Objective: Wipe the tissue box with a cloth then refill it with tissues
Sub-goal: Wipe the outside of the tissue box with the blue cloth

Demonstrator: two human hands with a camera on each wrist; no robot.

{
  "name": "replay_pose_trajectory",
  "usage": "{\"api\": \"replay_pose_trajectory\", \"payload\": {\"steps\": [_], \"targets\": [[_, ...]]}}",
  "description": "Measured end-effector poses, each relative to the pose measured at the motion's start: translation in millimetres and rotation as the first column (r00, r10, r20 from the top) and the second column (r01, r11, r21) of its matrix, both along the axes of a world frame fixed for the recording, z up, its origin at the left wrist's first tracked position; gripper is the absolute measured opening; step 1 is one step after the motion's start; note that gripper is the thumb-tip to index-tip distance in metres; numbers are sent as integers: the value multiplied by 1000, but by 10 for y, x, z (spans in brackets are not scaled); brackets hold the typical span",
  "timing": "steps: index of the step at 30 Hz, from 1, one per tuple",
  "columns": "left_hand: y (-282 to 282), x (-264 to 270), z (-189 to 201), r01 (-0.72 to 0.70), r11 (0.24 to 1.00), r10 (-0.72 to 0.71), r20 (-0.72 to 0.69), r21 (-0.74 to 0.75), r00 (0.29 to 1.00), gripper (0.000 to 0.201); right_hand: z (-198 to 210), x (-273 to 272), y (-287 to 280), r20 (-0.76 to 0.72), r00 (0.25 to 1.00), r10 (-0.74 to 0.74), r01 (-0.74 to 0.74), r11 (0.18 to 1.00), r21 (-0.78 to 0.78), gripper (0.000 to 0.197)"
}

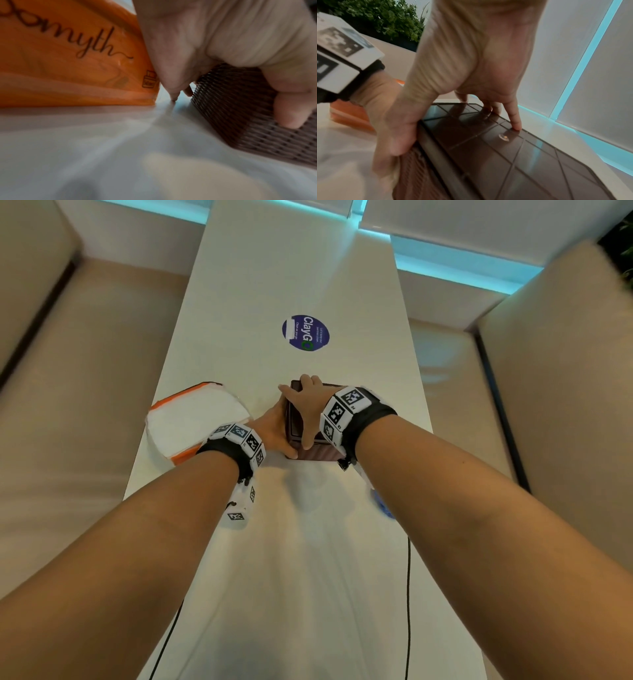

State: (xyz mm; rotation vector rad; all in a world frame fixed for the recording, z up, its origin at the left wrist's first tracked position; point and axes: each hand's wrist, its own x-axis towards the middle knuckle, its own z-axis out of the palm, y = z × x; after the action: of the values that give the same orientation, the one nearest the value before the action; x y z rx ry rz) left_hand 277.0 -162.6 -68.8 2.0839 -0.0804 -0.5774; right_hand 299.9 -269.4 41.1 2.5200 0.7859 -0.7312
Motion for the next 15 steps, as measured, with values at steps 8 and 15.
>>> {"api": "replay_pose_trajectory", "payload": {"steps": [8, 15], "targets": [[29, -75, 26, -12, 997, 11, 18, 73, 1000, 134, 277, -38, -69, 24, 1000, -13, 8, 978, 210, 89], [3, -655, 314, -72, 959, 78, -9, 275, 997, 101, 621, -80, -342, -4, 989, -149, 128, 832, 540, 84]]}}
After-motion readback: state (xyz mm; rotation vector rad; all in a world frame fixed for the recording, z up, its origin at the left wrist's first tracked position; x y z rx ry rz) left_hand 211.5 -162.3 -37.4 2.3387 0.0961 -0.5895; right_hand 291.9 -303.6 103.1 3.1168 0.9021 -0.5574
